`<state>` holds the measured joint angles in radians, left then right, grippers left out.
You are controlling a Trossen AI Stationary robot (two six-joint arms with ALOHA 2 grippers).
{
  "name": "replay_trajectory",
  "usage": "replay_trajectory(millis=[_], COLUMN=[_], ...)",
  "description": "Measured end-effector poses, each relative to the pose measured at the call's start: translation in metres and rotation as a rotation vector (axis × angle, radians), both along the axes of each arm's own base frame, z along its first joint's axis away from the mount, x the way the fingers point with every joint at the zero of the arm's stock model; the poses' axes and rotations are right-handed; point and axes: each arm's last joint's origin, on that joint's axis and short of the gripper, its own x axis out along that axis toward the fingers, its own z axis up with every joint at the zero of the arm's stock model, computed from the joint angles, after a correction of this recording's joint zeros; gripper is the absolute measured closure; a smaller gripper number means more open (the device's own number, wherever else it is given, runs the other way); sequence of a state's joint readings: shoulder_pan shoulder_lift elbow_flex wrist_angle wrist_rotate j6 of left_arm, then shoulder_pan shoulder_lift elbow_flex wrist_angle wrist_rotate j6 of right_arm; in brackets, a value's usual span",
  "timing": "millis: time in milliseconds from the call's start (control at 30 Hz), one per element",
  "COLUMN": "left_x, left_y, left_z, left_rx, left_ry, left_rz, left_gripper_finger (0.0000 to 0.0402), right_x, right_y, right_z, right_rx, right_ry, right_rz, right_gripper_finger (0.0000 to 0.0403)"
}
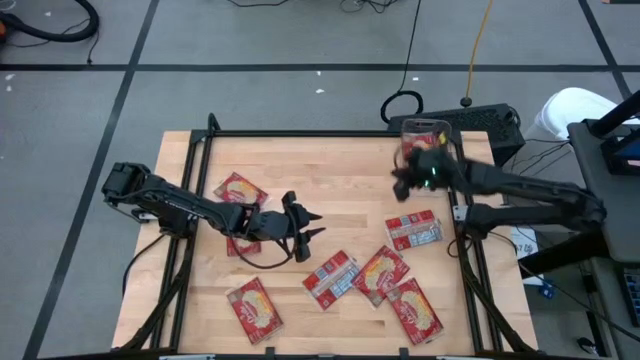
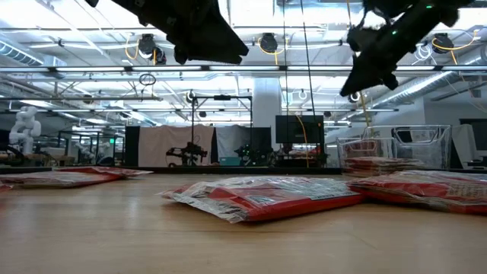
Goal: Sort popcorn bags into baskets
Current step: Put the red popcorn bag into the transparent bin
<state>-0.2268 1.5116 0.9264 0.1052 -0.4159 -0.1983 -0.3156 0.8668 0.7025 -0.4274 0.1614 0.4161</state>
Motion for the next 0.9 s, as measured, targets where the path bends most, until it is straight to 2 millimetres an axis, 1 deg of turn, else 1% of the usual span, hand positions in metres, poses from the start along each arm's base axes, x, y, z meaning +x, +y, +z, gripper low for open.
replay_trajectory(millis=[100, 233, 367, 467, 667, 800, 900], left_x=[-0.002, -0.006, -0.010, -0.014, -0.023, -0.032, -0.040], left_y=[0.000, -0.001, -0.006, -0.011, -0.024, -0.028, -0.027], left_z=[-0.003, -0.009, -0.014, -0.017, -0.023, -0.029, -0.035], left_rx=[-0.026, -0.073, -0.127, -0.176, -0.230, -0.236, -0.204], left_ry=[0.032, 0.084, 0.131, 0.149, 0.214, 0.295, 0.359], left_rz=[0.018, 0.048, 0.076, 0.099, 0.118, 0.151, 0.214], left_gripper_finger=[0.0245, 0.0245, 0.0245, 0.0245, 0.0245, 0.0245, 0.0245], right_x=[0.009, 0.018, 0.023, 0.028, 0.036, 0.040, 0.042], right_y=[0.025, 0.049, 0.064, 0.070, 0.083, 0.093, 0.100], right_z=[-0.019, -0.042, -0.061, -0.067, -0.078, -0.084, -0.086], right_rx=[-0.036, -0.129, -0.234, -0.282, -0.289, -0.287, -0.279], right_ry=[-0.131, -0.282, -0.318, -0.304, -0.278, -0.284, -0.294], right_rz=[0.093, 0.181, 0.221, 0.266, 0.337, 0.382, 0.408], right_gripper_finger=[0.0401, 0.0401, 0.0401, 0.0401, 0.0401, 0.0401, 0.0401])
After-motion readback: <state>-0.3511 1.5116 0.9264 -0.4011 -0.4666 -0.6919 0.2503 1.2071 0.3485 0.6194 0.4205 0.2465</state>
